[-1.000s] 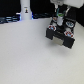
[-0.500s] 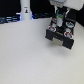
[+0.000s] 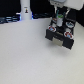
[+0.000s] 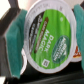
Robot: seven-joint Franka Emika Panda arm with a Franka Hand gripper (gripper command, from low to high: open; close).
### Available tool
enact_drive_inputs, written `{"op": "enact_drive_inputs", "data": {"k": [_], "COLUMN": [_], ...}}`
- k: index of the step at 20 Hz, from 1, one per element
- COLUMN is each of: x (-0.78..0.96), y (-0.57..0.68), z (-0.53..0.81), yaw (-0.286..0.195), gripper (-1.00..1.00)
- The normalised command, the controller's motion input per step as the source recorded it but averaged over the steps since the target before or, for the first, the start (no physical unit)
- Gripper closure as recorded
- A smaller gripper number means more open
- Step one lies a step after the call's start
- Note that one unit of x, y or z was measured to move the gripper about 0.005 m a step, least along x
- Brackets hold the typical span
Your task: Open the kcup holder, insert the kcup into the holder, and close the kcup holder
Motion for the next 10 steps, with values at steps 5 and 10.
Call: {"op": "enact_drive_inputs", "data": {"k": [5,10], "x": [0.44,0.51], "y": [0.0,-0.03], "z": [0.39,0.33], "yaw": [-0.007,-0.017], "gripper": [1.0,1.0]}}
